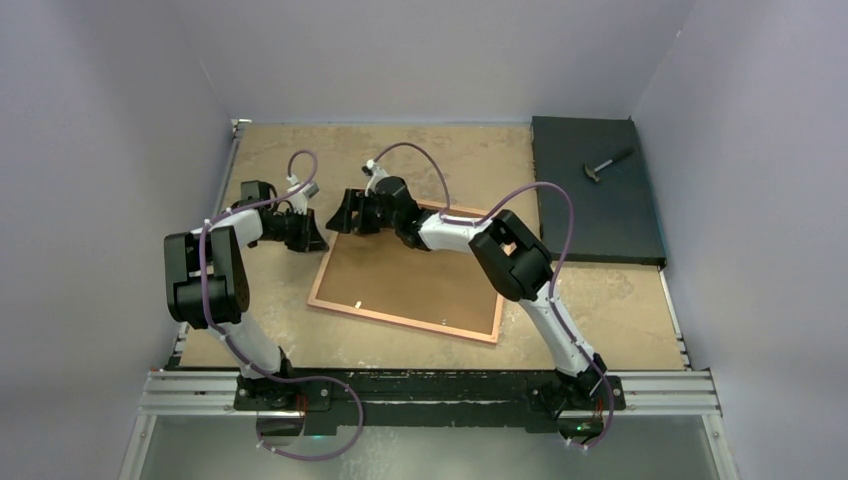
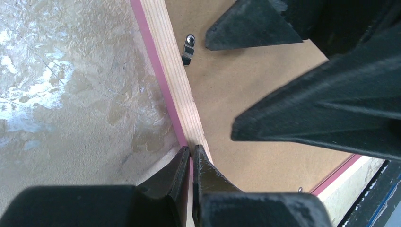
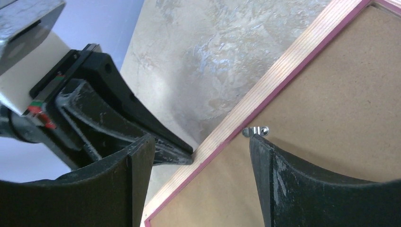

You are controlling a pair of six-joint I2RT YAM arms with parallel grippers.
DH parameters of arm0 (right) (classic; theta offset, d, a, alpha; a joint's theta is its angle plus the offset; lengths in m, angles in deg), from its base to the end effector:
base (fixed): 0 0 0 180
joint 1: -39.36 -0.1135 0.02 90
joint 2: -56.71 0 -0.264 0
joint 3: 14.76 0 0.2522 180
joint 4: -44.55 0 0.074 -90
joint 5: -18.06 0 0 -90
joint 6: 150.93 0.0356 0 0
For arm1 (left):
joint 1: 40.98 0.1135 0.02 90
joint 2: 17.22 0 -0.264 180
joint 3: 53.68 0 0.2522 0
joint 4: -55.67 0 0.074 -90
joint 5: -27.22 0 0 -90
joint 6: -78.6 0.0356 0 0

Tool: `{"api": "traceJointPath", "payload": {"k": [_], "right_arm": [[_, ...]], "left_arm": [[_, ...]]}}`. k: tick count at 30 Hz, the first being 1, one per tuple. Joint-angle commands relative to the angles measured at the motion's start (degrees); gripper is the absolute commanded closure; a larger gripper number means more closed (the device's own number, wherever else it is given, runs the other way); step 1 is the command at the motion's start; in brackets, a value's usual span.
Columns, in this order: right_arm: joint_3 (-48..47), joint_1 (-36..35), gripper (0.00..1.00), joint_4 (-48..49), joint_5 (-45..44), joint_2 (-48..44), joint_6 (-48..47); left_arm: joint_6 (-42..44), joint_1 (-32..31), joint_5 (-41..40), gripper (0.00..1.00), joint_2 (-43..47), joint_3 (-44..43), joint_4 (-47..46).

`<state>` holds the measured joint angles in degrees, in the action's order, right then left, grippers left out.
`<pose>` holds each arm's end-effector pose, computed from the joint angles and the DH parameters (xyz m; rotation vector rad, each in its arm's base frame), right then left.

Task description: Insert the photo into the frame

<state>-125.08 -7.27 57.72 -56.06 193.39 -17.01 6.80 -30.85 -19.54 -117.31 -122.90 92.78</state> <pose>0.3661 0.4017 0.1579 -0.2690 1.9988 1.3258 0.3195 0.0323 0.1514 0.3639 2.4514 -0.8319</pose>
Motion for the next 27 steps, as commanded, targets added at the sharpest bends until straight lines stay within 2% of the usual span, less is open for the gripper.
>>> {"api": "traceJointPath", "payload": {"k": [1, 6, 27], "right_arm": [[2.4, -0.4, 0.24, 1.5, -0.8, -4.8, -1.9], [4.1, -0.8, 0.24, 2.0, -0.1, -4.2, -1.5], [-1.9, -2.2, 0.25, -1.0, -3.3, 0.8, -1.0]], "left_arm": [[2.0, -0.6, -2.7, 1.0, 0.0, 2.5, 4.1], [1.9, -0.6, -2.7, 1.0, 0.2, 2.3, 4.3], [2.2, -0.6, -2.1, 1.0, 0.6, 2.4, 4.8]]}}
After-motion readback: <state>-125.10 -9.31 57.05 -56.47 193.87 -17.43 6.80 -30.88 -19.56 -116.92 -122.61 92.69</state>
